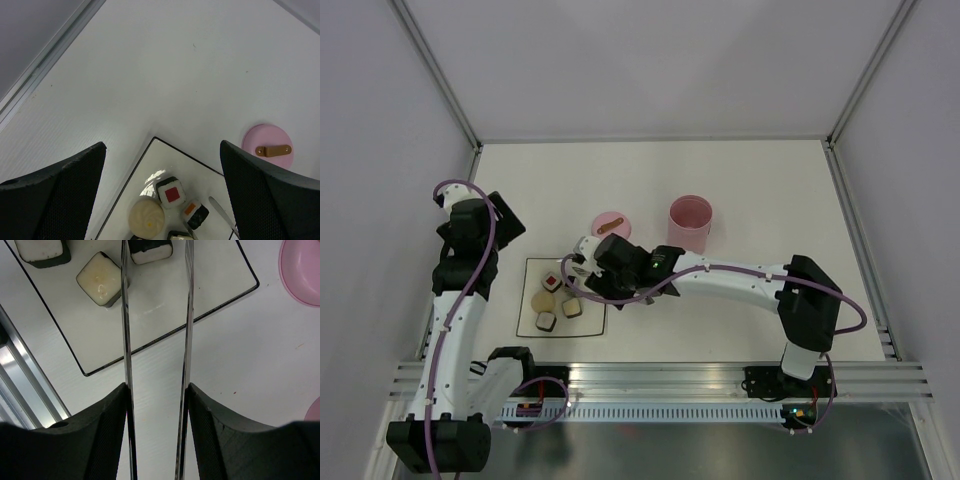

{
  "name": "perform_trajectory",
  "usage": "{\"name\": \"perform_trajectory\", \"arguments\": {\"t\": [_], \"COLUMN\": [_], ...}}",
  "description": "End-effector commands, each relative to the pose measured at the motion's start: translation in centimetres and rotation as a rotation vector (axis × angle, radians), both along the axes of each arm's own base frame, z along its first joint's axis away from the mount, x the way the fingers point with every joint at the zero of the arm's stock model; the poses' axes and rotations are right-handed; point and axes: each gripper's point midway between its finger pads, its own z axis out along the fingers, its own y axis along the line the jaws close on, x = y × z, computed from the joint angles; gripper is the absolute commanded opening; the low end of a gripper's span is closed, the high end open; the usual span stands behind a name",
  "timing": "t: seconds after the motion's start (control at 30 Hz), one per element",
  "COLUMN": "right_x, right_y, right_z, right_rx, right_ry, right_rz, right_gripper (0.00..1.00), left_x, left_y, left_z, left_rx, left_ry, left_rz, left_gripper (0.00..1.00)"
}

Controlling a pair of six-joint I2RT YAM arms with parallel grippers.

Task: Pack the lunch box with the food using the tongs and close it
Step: Pick up the fake food from the plate.

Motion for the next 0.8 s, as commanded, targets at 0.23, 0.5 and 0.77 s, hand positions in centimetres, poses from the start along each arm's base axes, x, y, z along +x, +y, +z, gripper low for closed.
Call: {"name": "perform_trajectory", "arguments": {"t": [0.23, 0.5, 0.77], "right_x": [2.0, 3.5, 5.3], "right_y": [0.3, 0.6, -1.9], "right_z": [-0.5, 3.1, 12.1], "right_rx": [0.053, 0.160, 0.315], "right_ry": [0.050, 0.075, 0.041], "right_rz": [-0.018, -0.086, -0.186], "right_gripper": [0.53, 0.29, 0.24], "left_x": [0.3, 0.3, 0.1], "left_y": [0.2, 0.4, 0.4], "left_z": [0.0, -0.1, 0.2], "left_rx": [-0.004, 0.003, 0.006], "left_ry": [-0.001, 0.005, -0.007], "left_rz": [0.011, 0.019, 0.019], "left_gripper": [1.00, 1.00, 1.00]}}
